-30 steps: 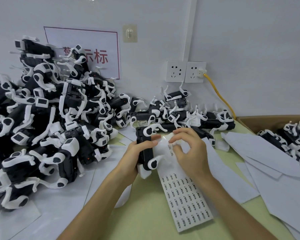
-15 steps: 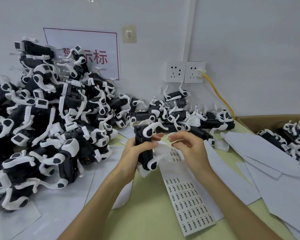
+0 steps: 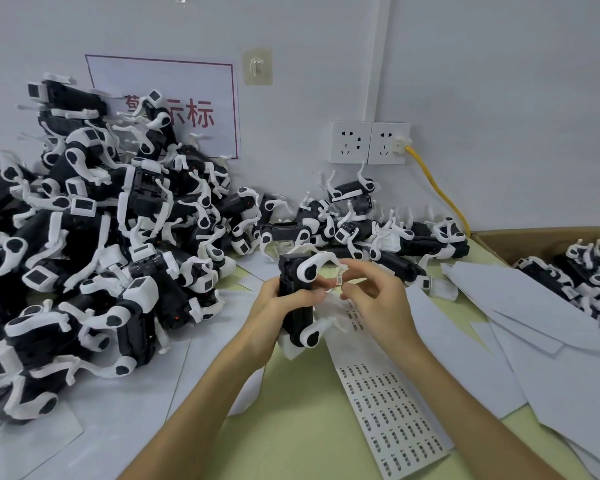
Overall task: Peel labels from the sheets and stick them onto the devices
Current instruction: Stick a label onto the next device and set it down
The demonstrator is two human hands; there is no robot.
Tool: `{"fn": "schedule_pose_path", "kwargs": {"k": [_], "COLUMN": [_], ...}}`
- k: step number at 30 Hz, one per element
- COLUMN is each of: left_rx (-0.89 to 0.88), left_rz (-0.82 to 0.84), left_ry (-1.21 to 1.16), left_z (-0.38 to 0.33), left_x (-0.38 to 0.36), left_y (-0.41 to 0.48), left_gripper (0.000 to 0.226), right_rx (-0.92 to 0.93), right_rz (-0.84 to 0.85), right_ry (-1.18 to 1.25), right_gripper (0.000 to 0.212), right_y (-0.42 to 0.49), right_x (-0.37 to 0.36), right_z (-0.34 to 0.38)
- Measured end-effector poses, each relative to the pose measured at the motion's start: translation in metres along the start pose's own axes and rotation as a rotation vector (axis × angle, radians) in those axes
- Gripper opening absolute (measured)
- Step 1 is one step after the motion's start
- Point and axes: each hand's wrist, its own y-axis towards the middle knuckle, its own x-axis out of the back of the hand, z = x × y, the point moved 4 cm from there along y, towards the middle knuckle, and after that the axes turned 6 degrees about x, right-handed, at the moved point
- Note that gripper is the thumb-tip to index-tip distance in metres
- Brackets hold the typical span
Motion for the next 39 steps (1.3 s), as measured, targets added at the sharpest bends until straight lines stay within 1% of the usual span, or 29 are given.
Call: {"fn": "schedule_pose_path", "kwargs": {"k": [3, 5, 9, 11, 16, 19, 21, 23, 27, 28, 31, 35, 37, 39], "left_rx": [0.002, 0.000, 0.006, 0.005, 0.006, 0.003, -0.007, -0.016, 0.009, 0.018, 0.051, 0.094, 0.094, 0.087], "left_rz": [0.002, 0.001, 0.011, 0.021, 0.032, 0.037, 0.033, 0.027, -0.033, -0.056, -0.119, -0.128, -0.132, -0.145], "left_ry": [0.010, 0.021, 0.066, 0.104, 0.141, 0.161, 0.169, 0.157, 0.058, 0.025, -0.103, -0.262, -0.285, -0.278], "left_z": [0.001, 0.001, 0.000, -0.001, 0.000, 0.000, -0.001, -0.002, -0.002, -0.001, -0.001, -0.006, -0.009, -0.012], "left_x": [-0.001, -0.001, -0.002, -0.004, -0.007, -0.007, -0.007, -0.008, -0.006, -0.004, 0.004, 0.008, 0.006, 0.005], "left_y": [0.001, 0.001, -0.001, -0.003, -0.004, -0.004, -0.004, -0.004, -0.002, -0.001, 0.000, -0.001, -0.003, -0.005], "left_gripper": [0.055, 0.056, 0.045, 0.040, 0.061, 0.067, 0.065, 0.054, 0.044, 0.045, 0.058, 0.058, 0.058, 0.065], "right_rx": [-0.005, -0.006, 0.010, 0.012, 0.038, 0.046, 0.065, 0.089, 0.164, 0.166, 0.123, 0.032, 0.009, 0.004], "right_rz": [-0.034, -0.052, -0.066, -0.088, -0.141, -0.143, -0.146, -0.133, -0.073, -0.061, -0.032, 0.046, 0.089, 0.120], "right_ry": [-0.005, -0.007, -0.033, -0.056, -0.127, -0.157, -0.186, -0.208, -0.213, -0.191, -0.068, 0.122, 0.189, 0.215], "right_gripper": [0.028, 0.022, 0.005, 0.001, 0.014, 0.008, 0.008, 0.008, 0.009, 0.011, 0.014, 0.007, 0.006, 0.007], "right_y": [0.000, 0.000, -0.001, -0.002, -0.003, -0.003, -0.003, -0.004, -0.005, -0.006, -0.006, -0.003, -0.004, -0.005], "right_x": [0.003, 0.005, 0.006, 0.006, 0.009, 0.008, 0.007, 0.005, -0.001, -0.002, -0.002, -0.003, -0.005, -0.007], "right_z": [0.001, 0.002, 0.004, 0.005, 0.009, 0.010, 0.010, 0.010, 0.014, 0.015, 0.019, 0.025, 0.028, 0.031]}}
